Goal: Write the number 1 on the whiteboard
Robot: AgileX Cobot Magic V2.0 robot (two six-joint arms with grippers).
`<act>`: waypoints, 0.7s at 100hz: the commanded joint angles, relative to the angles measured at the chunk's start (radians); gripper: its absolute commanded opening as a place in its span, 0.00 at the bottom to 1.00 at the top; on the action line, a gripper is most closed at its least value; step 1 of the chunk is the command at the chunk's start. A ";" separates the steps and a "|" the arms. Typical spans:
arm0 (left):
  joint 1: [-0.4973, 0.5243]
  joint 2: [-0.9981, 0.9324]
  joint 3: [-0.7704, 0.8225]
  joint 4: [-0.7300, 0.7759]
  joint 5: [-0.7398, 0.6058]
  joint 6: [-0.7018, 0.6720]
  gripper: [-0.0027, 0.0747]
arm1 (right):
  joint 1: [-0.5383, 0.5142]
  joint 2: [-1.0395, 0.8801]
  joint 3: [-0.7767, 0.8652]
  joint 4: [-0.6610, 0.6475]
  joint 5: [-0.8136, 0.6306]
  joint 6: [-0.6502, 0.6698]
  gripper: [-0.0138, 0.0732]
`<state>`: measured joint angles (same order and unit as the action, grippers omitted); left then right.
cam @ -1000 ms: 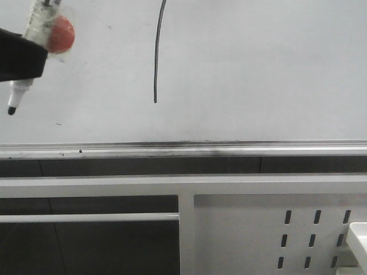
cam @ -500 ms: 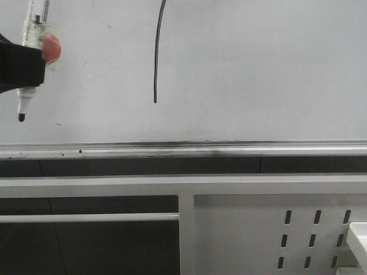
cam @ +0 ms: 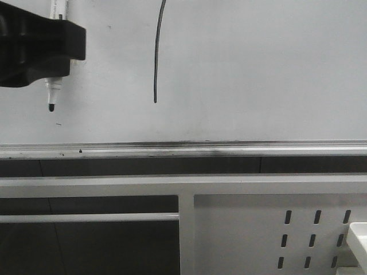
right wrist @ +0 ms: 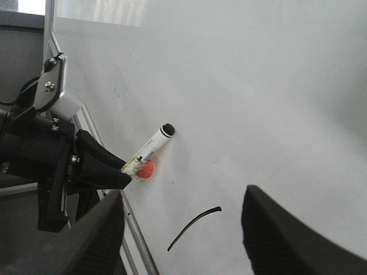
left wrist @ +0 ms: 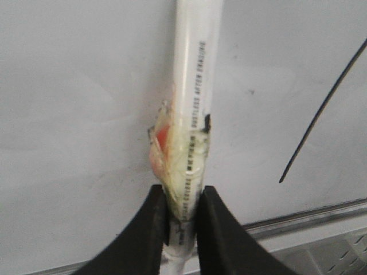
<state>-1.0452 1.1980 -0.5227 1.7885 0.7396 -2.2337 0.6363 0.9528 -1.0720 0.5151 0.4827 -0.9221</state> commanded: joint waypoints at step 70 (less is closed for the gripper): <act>0.139 0.041 -0.062 0.048 -0.043 0.004 0.01 | -0.008 -0.007 -0.035 0.017 -0.054 -0.008 0.61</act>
<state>-0.9205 1.2502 -0.5506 1.8029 0.5848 -2.2225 0.6363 0.9528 -1.0720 0.5169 0.4884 -0.9221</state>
